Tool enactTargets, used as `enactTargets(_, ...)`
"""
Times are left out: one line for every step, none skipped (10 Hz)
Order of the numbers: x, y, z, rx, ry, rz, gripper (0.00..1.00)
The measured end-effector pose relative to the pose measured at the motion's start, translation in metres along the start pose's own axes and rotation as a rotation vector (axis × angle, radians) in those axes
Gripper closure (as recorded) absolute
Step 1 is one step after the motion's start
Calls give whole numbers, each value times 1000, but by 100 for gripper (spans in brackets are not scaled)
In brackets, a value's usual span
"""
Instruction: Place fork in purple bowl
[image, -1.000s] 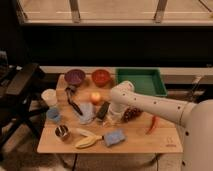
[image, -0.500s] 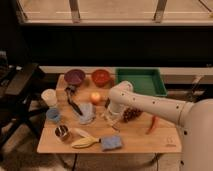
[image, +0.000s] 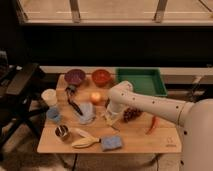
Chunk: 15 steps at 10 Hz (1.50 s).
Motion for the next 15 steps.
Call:
enactTargets(-3,-4,-10,-20,-34,25,100)
enactTargets(-5,-8,-22,-37,-66,45,100)
enactTargets(-11,-11,-42,-61,-113,66,100)
enactTargets(-20,-13,-67,-84,-167,82,100)
enactTargets(-29,-19,-88,-103,-218,100,100)
enactTargets(-37,-26,-103,-114,-260,114,100)
enactTargets(-50,-37,-116,-120,-307,126,100)
enactTargets(-61,-46,-125,-118,-337,132,100)
enactTargets(-73,-57,-132,-114,-361,135,100)
enactTargets(-87,-67,-136,-114,-371,132,100)
enactTargets(-102,-77,-138,-116,-374,124,100)
enactTargets(-119,-85,-140,-117,-373,111,100)
enactTargets(-138,-92,-140,-120,-367,93,100)
enactTargets(-168,-96,-139,-123,-352,59,100)
enactTargets(-187,-94,-139,-124,-342,33,100)
